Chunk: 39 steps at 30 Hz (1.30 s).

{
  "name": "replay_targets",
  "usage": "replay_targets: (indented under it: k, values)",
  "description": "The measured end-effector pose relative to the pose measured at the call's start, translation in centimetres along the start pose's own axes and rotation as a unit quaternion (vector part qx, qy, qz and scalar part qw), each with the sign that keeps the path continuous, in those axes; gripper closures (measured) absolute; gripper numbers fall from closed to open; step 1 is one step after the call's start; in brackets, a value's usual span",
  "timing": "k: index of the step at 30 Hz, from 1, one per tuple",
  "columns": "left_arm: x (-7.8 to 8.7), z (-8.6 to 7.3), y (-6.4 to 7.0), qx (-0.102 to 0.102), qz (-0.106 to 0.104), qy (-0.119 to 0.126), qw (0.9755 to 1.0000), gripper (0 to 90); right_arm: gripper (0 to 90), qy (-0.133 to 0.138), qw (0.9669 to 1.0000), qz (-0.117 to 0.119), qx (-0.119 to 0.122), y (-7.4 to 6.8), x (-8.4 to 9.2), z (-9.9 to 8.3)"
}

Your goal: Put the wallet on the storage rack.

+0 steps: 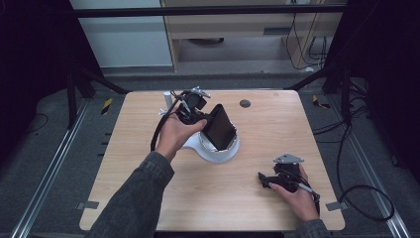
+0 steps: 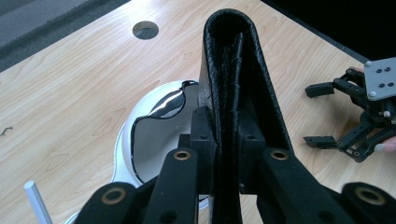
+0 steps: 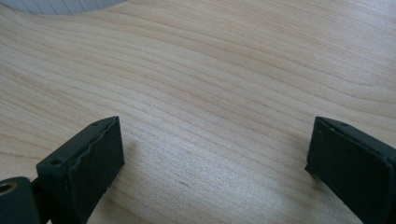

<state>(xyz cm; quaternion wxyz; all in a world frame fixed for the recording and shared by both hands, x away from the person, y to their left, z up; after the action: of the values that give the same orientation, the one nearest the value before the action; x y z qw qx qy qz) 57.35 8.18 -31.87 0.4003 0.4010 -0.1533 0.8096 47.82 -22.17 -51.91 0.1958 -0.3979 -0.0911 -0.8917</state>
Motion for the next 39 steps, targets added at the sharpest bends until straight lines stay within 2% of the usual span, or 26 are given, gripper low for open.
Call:
replay_targets:
  k: [4, 9, 15, 19, 20, 22, 23, 28, 30, 33, 39]
  values:
    - [-0.2, -0.1, -0.4, 0.005, 0.005, -0.004, 1.0, 80.6, 3.9, 0.001, 1.0, 0.0, 0.001, 0.0, 0.0, 0.0]
    - [-0.4, -0.1, -0.8, 0.01, 0.001, -0.005, 0.9999, 80.1, 3.9, 0.001, 1.0, 0.0, 0.0, 0.0, 0.0, 0.0]
    - [-0.4, -0.1, -0.9, 0.008, 0.016, -0.002, 0.9998, 75.6, 3.9, 0.001, 1.0, 0.0, 0.001, 0.0, 0.0, 0.0]
    - [0.0, -0.2, -0.9, 0.001, 0.039, 0.011, 0.9992, 69.8, 3.9, 0.001, 1.0, 0.0, 0.001, 0.0, 0.0, 0.0]
    - [0.4, -0.2, -0.9, -0.003, 0.053, 0.019, 0.9984, 64.2, 3.9, 0.001, 1.0, 0.0, 0.001, 0.0, 0.0, 0.0]
    - [0.6, -0.2, -0.9, -0.003, 0.055, 0.022, 0.9982, 64.4, 3.9, 0.001, 1.0, 0.0, 0.001, 0.0, 0.0, 0.0]
    - [1.0, -0.2, -0.9, -0.005, 0.064, 0.03, 0.9975, 63.6, 3.9, 0.001, 1.0, 0.0, 0.001, 0.0, 0.0, 0.0]
    - [2.1, -0.2, -1.0, -0.007, 0.07, 0.049, 0.9963, 60.1, 3.9, 0.001, 1.0, 0.0, 0.001, 0.0, 0.0, 0.0]
    - [2.8, -0.2, -0.9, -0.013, 0.081, 0.064, 0.9946, 58.9, 3.9, 0.001, 1.0, 0.0, 0.001, 0.0, 0.0, 0.0]
    - [3.5, -0.2, -0.7, -0.018, 0.086, 0.077, 0.9932, 56.9, 3.9, 0.001, 1.0, 0.0, 0.0, 0.0, 0.0, 0.0]
    - [4.2, -0.4, -0.4, -0.025, 0.084, 0.088, 0.9923, 53.3, 3.9, 0.001, 1.0, 0.0, 0.001, 0.0, 0.0, 0.0]
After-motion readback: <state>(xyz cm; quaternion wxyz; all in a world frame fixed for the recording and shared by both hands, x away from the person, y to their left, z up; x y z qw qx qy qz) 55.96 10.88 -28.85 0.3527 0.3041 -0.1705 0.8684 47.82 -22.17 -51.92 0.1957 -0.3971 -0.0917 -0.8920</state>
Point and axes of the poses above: each handheld gripper's, and its own axes: x roughly backward along the jaws, z roughly out of its top, y roughly to its right, the point moved 1 cm from there along -x, roughly forward along the jaws, and after that the axes turned 5 degrees about -y, right-handed, at the moved point
